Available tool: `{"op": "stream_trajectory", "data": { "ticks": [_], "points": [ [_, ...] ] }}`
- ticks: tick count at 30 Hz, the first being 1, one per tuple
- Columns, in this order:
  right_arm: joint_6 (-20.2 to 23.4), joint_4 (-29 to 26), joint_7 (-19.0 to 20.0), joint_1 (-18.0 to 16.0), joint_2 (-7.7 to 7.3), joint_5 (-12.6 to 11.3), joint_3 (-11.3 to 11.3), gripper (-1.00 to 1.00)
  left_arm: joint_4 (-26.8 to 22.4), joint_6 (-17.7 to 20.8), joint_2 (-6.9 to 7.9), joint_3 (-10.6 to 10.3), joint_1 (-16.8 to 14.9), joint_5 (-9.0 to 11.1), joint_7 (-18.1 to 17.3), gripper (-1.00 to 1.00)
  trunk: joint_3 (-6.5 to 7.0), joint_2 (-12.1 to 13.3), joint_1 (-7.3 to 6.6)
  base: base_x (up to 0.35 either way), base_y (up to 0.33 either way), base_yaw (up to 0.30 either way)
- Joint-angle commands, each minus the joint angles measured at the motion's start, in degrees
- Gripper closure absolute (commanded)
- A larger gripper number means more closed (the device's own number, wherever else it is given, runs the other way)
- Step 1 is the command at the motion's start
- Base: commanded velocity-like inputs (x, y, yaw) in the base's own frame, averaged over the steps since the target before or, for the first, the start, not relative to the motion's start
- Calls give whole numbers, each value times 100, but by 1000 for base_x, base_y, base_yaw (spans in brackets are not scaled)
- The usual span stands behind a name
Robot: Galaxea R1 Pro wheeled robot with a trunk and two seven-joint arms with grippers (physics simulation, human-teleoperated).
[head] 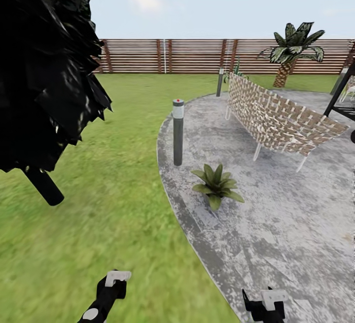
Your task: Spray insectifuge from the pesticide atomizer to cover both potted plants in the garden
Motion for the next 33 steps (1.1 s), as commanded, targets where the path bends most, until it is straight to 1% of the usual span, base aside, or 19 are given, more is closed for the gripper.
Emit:
{"op": "stream_trajectory", "data": {
  "ticks": [1,4,16,20,22,23,24,26,27,28,29,30,31,32,33],
  "points": [
    [-15,7,-1,-4,0,27,-4,-100,2,-20,-4,48,-2,-60,-6,100,0,-1,1,237,0,-205],
    [-19,5,-5,-4,0,26,-4,-100,-2,-21,-4,48,-2,-60,-10,100,13,-1,1,148,0,-220],
    [-12,7,-8,-4,0,26,-9,-100,-7,-34,15,46,1,-67,-30,100,70,-1,1,5,0,-227],
    [-10,10,-15,-4,0,26,-11,-100,-72,-27,43,-19,-6,-95,-138,100,85,-1,1,0,0,-176],
    [-8,-12,15,-4,-2,46,16,-100,-97,27,81,-229,-59,-320,-566,100,86,-1,1,0,0,-32],
    [-6,-23,24,-4,-6,58,30,-100,-100,58,95,-286,-56,-406,-741,100,87,-1,1,0,0,-14],
    [-3,-64,40,-5,-42,328,206,-100,-104,111,170,-375,-43,-706,-1324,100,87,-1,1,0,0,-4],
    [-2,-83,43,-6,-53,763,324,-100,-109,121,228,-392,-57,-959,-1689,100,87,-1,1,0,0,-2],
    [3,-95,45,-26,-59,1352,381,-100,-111,129,305,-394,-86,-1365,-2055,100,87,-1,1,0,0,0],
    [6,-97,51,-40,-58,1540,391,-100,-113,131,324,-394,-90,-1452,-2112,100,87,-1,1,0,0,0],
    [13,-96,61,-71,-58,1705,401,-100,-123,138,373,-393,-102,-1723,-2271,100,87,-1,1,0,0,0],
    [15,-95,77,-96,-57,1784,406,-100,-132,141,384,-392,-107,-1816,-2321,100,87,-1,1,0,0,0],
    [19,-94,164,-163,-57,1937,413,-100,-155,147,399,-392,-118,-2000,-2422,100,87,-1,1,0,0,0],
    [21,-93,351,-246,-57,2088,418,-100,-183,155,406,-392,-140,-2187,-2530,100,87,-1,1,0,0,0],
    [22,-93,492,-291,-56,2164,420,-100,-197,167,408,-392,-155,-2284,-2589,100,87,-1,1,0,0,0]
  ]
}}
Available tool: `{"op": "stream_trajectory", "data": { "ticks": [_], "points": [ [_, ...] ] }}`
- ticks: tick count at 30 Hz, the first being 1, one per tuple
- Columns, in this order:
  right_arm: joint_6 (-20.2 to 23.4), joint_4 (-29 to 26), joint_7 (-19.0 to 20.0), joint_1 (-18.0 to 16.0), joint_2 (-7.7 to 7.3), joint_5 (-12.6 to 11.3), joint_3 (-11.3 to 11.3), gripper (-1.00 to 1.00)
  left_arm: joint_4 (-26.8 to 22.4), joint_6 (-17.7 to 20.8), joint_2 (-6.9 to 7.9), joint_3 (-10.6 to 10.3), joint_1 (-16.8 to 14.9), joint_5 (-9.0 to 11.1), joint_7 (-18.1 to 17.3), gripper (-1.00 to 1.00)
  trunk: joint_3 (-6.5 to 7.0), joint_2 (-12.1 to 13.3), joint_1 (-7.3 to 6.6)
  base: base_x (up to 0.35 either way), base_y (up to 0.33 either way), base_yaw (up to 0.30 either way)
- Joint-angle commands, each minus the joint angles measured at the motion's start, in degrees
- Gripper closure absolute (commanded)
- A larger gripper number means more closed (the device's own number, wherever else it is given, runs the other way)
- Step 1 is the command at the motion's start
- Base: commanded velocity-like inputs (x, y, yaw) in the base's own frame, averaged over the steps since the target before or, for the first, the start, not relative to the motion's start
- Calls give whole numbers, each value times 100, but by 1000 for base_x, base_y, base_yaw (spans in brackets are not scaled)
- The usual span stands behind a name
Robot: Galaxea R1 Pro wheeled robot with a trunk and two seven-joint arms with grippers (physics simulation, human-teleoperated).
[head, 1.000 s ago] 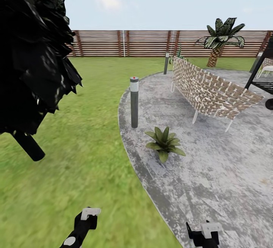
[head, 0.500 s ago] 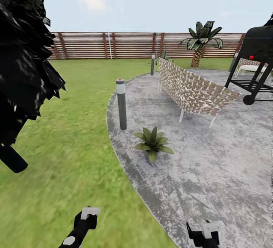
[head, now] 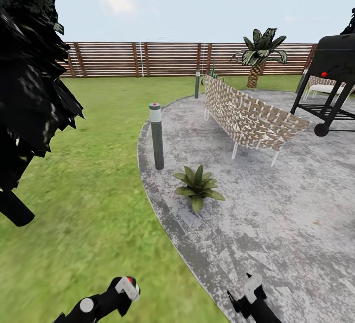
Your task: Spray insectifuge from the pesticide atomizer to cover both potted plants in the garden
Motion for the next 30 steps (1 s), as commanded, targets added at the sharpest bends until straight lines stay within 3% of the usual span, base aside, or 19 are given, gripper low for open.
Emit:
{"op": "stream_trajectory", "data": {
  "ticks": [1,4,11,13,14,15,16,21,27,30],
  "points": [
    [-9,1,370,-92,-2,167,11,-100,-22,22,-1,26,-37,-240,-146,100,-5,-2,-1,0,0,0],
    [4,-3,1734,-407,-1,530,7,-100,-111,460,-10,26,-144,-815,-619,100,-5,-2,-1,0,0,0],
    [24,12,2146,-593,21,633,15,-100,-463,798,-84,24,-181,-1353,-1152,100,-5,-2,-1,0,0,0],
    [26,11,2171,-608,71,786,25,-100,-582,984,-101,30,-183,-1535,-1369,100,-5,-2,-1,0,0,0],
    [45,9,2393,-621,313,1398,78,-100,-668,1127,-172,22,-184,-1683,-1528,100,-5,-2,-1,0,0,0],
    [49,0,2676,-634,405,1684,99,-100,-679,1145,-218,20,-184,-1769,-1554,100,-5,-2,-1,0,0,0],
    [51,-18,2947,-680,456,1857,110,100,-682,1156,-275,18,-184,-1896,-1568,100,-5,-2,-1,0,0,0],
    [53,-43,3253,-799,517,2017,125,100,-666,1173,-403,29,-184,-2357,-1582,100,-5,-2,-1,0,0,0],
    [53,-63,3303,-823,650,2035,129,100,-623,1173,-539,9,-181,-2495,-1584,100,-5,-2,-1,0,0,0],
    [53,-74,3305,-826,752,2036,129,100,-608,1179,-566,-142,-177,-2506,-1581,100,-5,-2,-1,0,0,0]
  ]
}}
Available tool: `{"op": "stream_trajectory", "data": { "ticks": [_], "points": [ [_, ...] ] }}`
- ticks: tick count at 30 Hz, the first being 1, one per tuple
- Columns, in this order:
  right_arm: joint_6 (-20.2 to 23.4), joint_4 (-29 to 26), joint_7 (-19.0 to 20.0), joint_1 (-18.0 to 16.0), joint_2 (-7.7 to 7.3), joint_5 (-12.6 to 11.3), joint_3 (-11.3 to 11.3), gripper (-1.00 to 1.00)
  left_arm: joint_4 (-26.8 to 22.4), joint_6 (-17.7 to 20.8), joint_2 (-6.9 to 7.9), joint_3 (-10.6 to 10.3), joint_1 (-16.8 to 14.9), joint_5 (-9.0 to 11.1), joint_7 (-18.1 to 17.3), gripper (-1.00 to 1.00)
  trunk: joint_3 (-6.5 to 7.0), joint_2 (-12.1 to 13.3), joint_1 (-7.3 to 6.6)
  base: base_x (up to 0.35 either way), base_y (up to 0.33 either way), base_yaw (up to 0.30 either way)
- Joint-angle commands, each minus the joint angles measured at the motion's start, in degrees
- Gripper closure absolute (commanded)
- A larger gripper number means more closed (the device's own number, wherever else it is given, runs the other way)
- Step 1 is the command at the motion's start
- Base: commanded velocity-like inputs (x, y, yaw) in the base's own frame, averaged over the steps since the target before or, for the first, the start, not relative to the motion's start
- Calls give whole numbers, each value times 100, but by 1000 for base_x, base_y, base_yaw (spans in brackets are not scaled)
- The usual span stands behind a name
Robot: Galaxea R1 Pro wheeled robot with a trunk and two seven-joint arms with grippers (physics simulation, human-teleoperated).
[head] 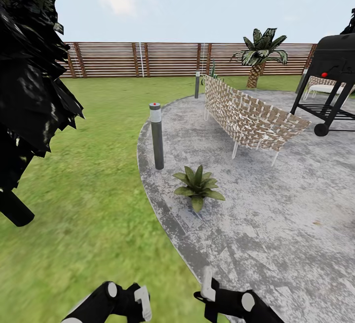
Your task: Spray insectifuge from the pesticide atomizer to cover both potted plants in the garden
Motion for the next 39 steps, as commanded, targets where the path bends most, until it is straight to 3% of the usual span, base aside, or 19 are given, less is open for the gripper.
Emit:
{"op": "stream_trajectory", "data": {
  "ticks": [1,11,18,25,39],
  "points": [
    [-30,-9,-2,-5,45,55,-7,100,-4,-39,-10,-83,-1,-55,-4,100,-5,-2,-1,0,0,0],
    [-30,-86,-2,-16,416,47,-7,100,-1,-23,-163,-192,18,-54,38,100,-5,-2,-1,0,0,0],
    [-30,-88,-7,-18,629,47,-7,100,-77,-35,-188,-187,23,-24,79,100,-5,-2,-1,0,0,0],
    [-30,-80,-10,-17,664,47,-7,100,-97,-53,-205,-187,18,15,83,100,-5,-2,-1,0,0,0],
    [-30,-80,-11,-18,665,47,-7,100,-99,-88,-471,-187,0,17,75,100,-5,-2,-1,0,0,0]
  ]
}}
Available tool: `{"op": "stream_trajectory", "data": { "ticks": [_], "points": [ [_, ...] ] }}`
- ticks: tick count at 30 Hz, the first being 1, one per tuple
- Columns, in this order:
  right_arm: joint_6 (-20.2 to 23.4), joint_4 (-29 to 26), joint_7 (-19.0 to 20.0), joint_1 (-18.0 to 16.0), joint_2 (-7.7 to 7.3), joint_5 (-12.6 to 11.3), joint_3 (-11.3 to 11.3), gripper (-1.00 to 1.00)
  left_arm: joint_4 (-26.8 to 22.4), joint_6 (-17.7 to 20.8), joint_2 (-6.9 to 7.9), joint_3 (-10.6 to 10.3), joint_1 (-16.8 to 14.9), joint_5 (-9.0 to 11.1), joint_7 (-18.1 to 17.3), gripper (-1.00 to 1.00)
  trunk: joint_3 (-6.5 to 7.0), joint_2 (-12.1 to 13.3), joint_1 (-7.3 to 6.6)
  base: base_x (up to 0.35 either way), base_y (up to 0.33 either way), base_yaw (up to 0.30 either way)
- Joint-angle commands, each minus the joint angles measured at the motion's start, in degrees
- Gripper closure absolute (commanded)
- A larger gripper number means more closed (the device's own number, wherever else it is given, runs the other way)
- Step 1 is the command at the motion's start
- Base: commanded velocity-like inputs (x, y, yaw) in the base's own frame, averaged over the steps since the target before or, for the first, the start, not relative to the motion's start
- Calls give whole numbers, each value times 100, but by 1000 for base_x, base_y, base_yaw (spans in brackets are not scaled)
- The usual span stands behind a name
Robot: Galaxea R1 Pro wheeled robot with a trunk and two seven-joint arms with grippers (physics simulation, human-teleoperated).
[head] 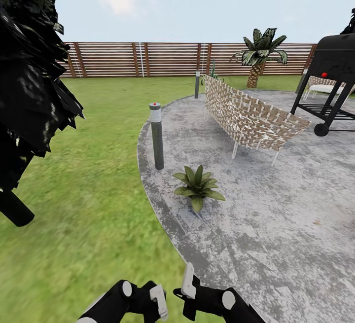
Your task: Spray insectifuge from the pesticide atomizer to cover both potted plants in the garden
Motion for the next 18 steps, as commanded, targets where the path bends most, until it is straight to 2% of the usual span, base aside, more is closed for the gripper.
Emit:
{"op": "stream_trajectory", "data": {
  "ticks": [1,18],
  "points": [
    [-31,-6,-2,-2,2,54,-8,100,-7,-56,-13,1,-2,-59,-5,100,-5,-2,-1,0,0,0],
    [-31,0,-2,-2,2,54,-8,100,8,-121,-132,5,-2,-2,-66,100,-5,-2,-1,0,0,0]
  ]
}}
